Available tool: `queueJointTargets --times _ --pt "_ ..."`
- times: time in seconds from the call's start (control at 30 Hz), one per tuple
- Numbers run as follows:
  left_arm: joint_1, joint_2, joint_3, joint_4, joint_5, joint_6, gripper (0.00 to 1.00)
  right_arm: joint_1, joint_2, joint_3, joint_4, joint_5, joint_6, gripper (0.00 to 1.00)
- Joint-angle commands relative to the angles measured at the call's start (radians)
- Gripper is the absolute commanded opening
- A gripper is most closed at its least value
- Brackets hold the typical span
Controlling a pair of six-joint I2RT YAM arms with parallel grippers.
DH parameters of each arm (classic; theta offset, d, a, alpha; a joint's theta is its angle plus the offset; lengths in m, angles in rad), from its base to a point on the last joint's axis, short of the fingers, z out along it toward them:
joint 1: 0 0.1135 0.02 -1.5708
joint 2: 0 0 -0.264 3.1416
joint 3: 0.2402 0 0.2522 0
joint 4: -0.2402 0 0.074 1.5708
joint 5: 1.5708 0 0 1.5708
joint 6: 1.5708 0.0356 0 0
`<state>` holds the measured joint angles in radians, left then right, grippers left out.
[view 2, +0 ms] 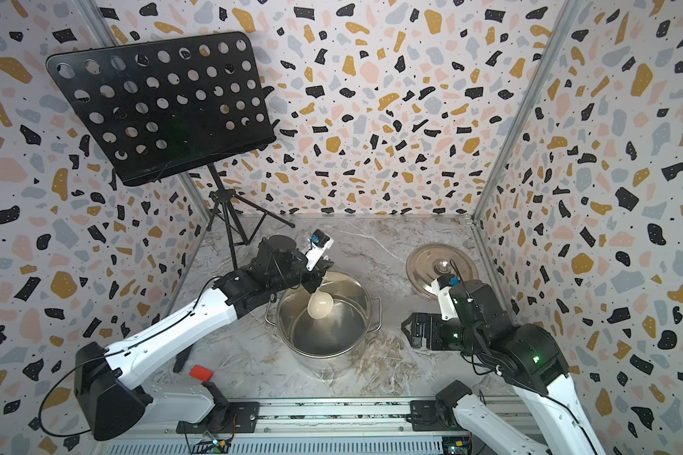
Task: Stir the soup with a spoon
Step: Stir the soup in the pan with a stick.
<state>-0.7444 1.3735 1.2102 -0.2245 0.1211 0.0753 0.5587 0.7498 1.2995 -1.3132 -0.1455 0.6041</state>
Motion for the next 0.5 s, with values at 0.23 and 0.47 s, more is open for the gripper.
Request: queueJointTargets --times 0.23,0.47 --pt "-0.188 0.069 0.104 0.058 0.086 0.021 0.0 0.002 -0.045 0.034 -0.029 0.057 0.029 1.0" --pt "-0.304 -0.008 0.031 0.026 0.064 0.033 0.0 0.002 -0.051 0.022 -0.029 0.057 0.034 0.99"
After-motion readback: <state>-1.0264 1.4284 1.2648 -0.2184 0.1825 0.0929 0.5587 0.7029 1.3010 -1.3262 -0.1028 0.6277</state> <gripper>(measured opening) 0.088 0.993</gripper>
